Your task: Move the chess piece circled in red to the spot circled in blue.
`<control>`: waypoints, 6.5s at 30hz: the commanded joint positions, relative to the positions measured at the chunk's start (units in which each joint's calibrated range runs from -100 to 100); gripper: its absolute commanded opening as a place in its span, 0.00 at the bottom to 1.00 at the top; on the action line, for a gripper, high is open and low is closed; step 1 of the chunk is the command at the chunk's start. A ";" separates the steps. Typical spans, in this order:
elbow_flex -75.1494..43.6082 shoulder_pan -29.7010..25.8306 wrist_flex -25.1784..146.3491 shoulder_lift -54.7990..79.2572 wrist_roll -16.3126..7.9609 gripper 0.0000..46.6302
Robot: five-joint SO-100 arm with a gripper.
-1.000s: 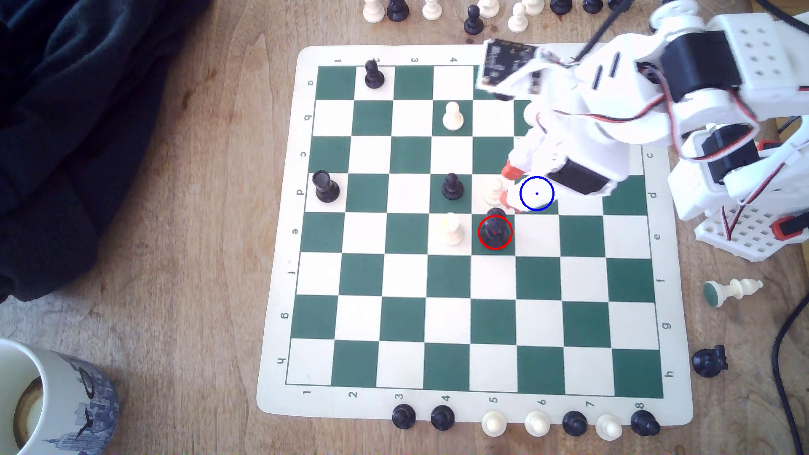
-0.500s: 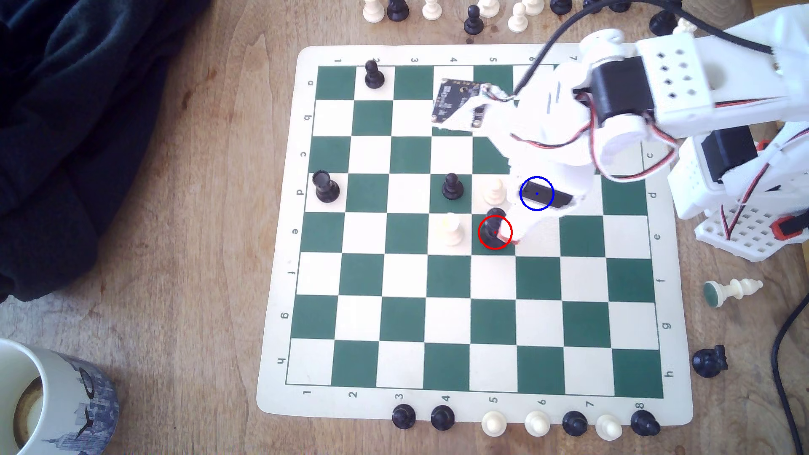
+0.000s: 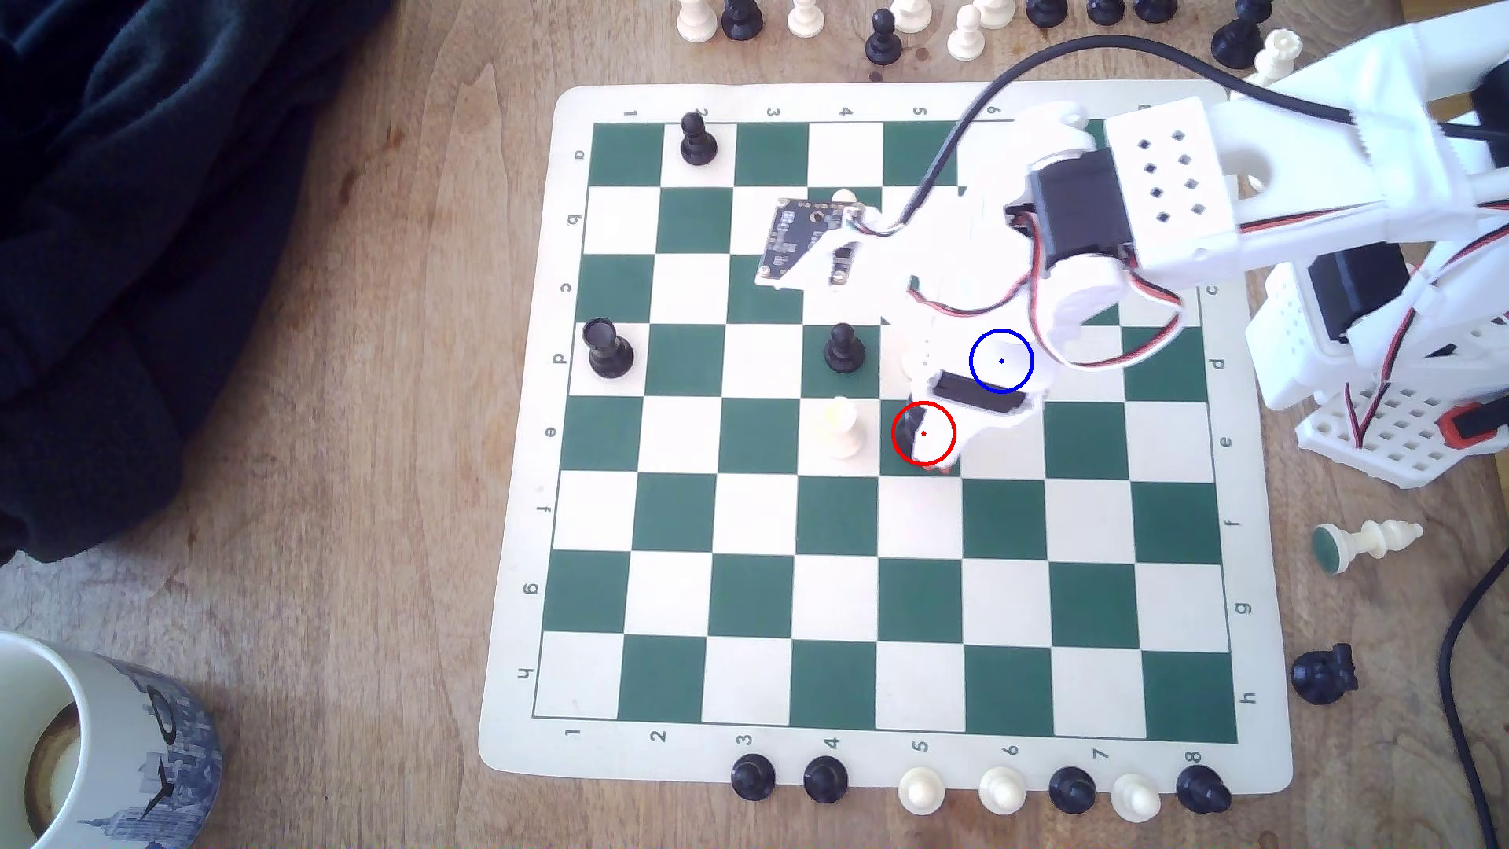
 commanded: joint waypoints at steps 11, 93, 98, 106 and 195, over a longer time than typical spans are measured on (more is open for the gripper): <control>-6.19 -0.05 -1.82 3.43 0.15 0.35; 8.95 6.45 3.51 -10.66 2.83 0.00; 10.13 6.84 2.36 -9.47 2.83 0.00; 10.86 7.70 0.97 -9.05 3.13 0.00; 30.44 6.52 12.27 -66.35 5.76 0.00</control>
